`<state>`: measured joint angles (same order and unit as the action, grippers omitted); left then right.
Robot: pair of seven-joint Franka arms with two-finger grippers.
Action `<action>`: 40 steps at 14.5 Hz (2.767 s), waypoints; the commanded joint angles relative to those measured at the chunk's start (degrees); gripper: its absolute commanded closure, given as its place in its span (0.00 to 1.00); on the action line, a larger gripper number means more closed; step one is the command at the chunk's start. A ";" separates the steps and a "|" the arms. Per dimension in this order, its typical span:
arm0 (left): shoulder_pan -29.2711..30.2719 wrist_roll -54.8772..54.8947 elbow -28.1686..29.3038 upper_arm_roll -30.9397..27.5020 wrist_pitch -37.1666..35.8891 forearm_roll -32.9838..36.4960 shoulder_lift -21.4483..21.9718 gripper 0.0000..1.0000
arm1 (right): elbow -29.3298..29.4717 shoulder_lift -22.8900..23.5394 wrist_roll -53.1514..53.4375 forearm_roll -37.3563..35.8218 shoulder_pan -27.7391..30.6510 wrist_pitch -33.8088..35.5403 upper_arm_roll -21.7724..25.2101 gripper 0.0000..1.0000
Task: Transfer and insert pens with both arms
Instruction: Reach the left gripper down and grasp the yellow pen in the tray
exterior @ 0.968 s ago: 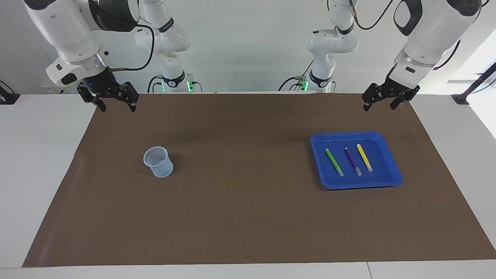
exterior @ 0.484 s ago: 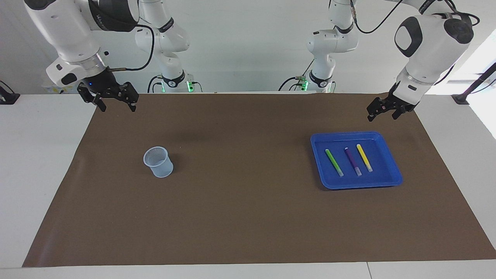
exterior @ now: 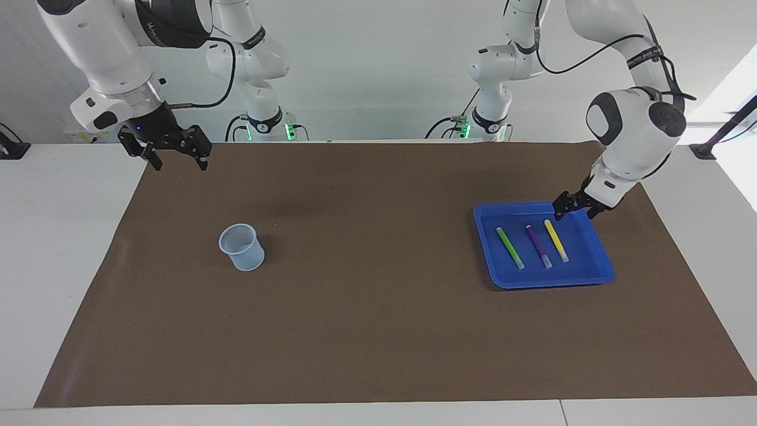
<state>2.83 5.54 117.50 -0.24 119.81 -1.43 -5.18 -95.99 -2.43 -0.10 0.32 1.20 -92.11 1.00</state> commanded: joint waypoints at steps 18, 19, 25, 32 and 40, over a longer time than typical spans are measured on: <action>1.30 0.97 3.53 0.15 12.82 -0.07 -8.44 0.44 | -0.43 -0.56 -0.78 -0.15 0.56 0.70 -0.21 0.00; 1.21 0.97 3.53 0.15 12.73 -0.07 -8.44 0.50 | -0.43 -0.47 -0.78 -0.15 0.65 0.70 -0.21 0.00; 1.12 0.88 3.44 0.07 12.82 -0.07 -8.53 0.87 | -0.43 -0.47 -0.78 -0.06 0.56 0.70 -0.21 0.00; 1.03 0.97 1.08 0.15 10.98 -0.07 -9.05 1.00 | -0.43 -0.56 -0.78 -0.15 0.56 0.70 -0.21 0.00; 0.07 -10.95 -15.34 3.13 -13.86 -0.68 -8.53 1.00 | -0.51 -0.64 -0.87 -0.15 0.65 0.97 -0.21 0.00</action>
<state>3.63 -0.21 107.48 1.83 113.15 -1.60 -13.58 -95.99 -2.43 -0.10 0.32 1.20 -92.07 1.00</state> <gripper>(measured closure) 0.833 0.000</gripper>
